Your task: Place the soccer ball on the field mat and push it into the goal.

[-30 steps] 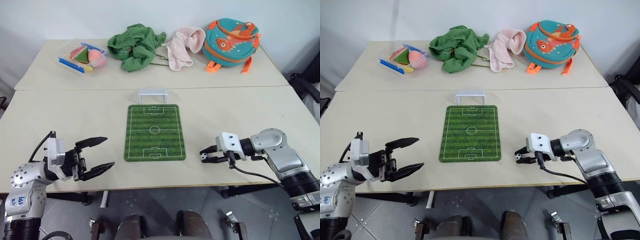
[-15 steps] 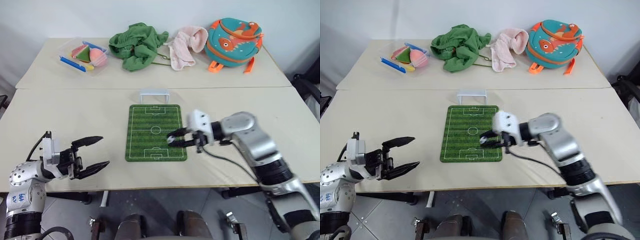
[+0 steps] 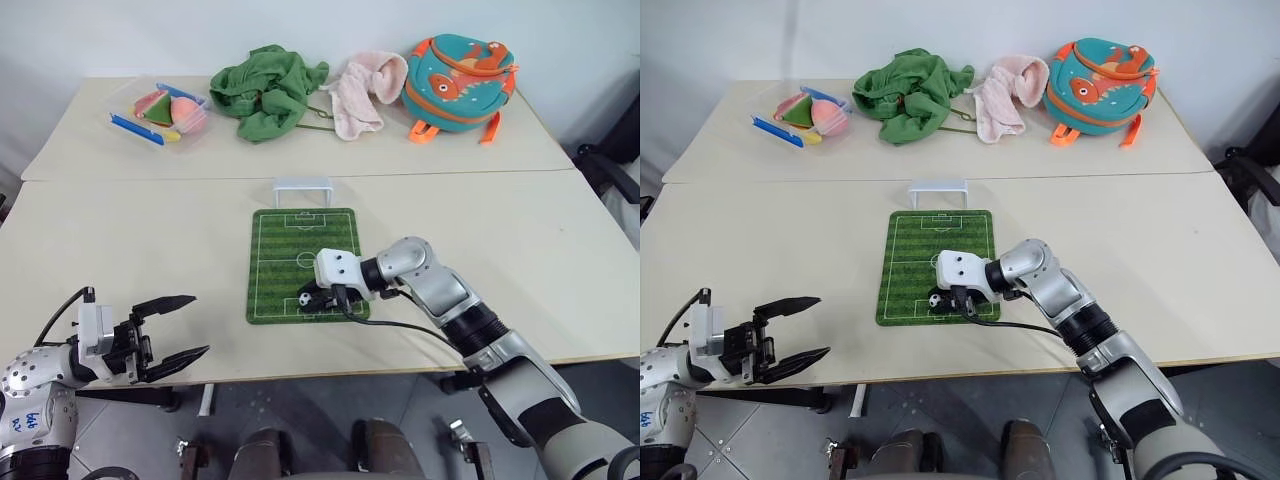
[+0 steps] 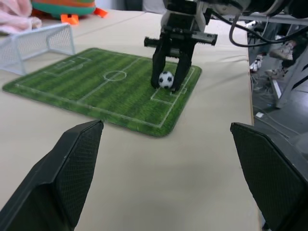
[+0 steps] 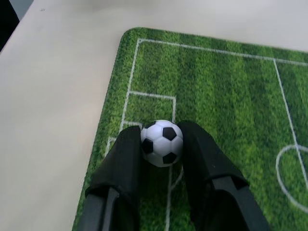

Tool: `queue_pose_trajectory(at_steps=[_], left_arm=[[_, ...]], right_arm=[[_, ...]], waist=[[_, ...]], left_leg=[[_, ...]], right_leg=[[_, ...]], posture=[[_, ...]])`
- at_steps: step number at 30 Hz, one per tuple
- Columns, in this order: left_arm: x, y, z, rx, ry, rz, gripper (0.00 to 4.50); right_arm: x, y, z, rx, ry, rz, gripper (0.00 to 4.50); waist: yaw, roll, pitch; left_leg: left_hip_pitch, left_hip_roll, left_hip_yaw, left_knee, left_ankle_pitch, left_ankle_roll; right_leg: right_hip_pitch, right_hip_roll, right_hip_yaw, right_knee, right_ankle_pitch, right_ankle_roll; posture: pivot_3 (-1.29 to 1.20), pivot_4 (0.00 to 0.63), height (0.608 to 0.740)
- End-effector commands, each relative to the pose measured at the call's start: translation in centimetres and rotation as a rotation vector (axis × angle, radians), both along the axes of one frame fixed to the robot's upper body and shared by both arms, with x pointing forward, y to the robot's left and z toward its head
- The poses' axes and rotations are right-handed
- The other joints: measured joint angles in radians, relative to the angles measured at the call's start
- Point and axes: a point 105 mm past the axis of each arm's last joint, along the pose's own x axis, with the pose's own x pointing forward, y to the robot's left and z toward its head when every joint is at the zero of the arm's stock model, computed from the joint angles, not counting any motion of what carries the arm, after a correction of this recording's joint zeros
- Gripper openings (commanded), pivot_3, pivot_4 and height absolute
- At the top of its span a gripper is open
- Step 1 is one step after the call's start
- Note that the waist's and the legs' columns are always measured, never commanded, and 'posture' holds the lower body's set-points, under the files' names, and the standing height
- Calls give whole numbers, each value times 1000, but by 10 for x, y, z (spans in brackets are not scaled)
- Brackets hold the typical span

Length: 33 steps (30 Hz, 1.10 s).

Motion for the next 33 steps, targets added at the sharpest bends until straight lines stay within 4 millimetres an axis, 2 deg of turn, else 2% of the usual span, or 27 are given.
queue_pose_trajectory(at_steps=[1,5,9,18,27,30,33], left_arm=[[-3,1,7,1,-36,15,4500],[-2,1,8,-5,-40,28,4500],[2,0,12,-15,-51,35,4500],[10,-3,15,-21,-59,28,4500],[14,-3,16,-20,-61,10,4500],[15,-3,17,-22,-63,-3,4500],[15,-4,18,-24,-62,-19,4500]], right_arm=[[2,2,7,17,-27,23,848],[-1,2,4,12,-13,45,848],[-2,2,5,22,-20,44,2179],[-8,2,20,45,-51,77,2179],[-17,0,60,124,-128,46,2179],[-35,-7,61,136,-107,67,1618],[-53,-11,48,117,-46,74,618]], waist=[[-1,0,0],[-1,0,0],[-1,0,0],[0,0,0],[1,0,0],[5,0,0],[11,0,0]], left_leg=[[0,0,0,0,0,0],[0,0,0,0,0,0],[0,0,0,0,0,0],[0,0,0,0,0,0],[0,0,0,0,0,0],[0,0,-1,0,0,0],[0,0,-1,1,-1,0]], right_leg=[[0,0,0,0,0,0],[0,0,0,0,0,0],[0,0,0,0,0,0],[0,0,0,1,0,0],[0,0,0,1,0,0],[0,0,-1,1,0,0],[0,0,-1,1,0,0]], posture=[[0,150,740],[0,150,740],[0,150,740],[0,150,740],[0,150,740],[0,150,740],[0,150,740]])
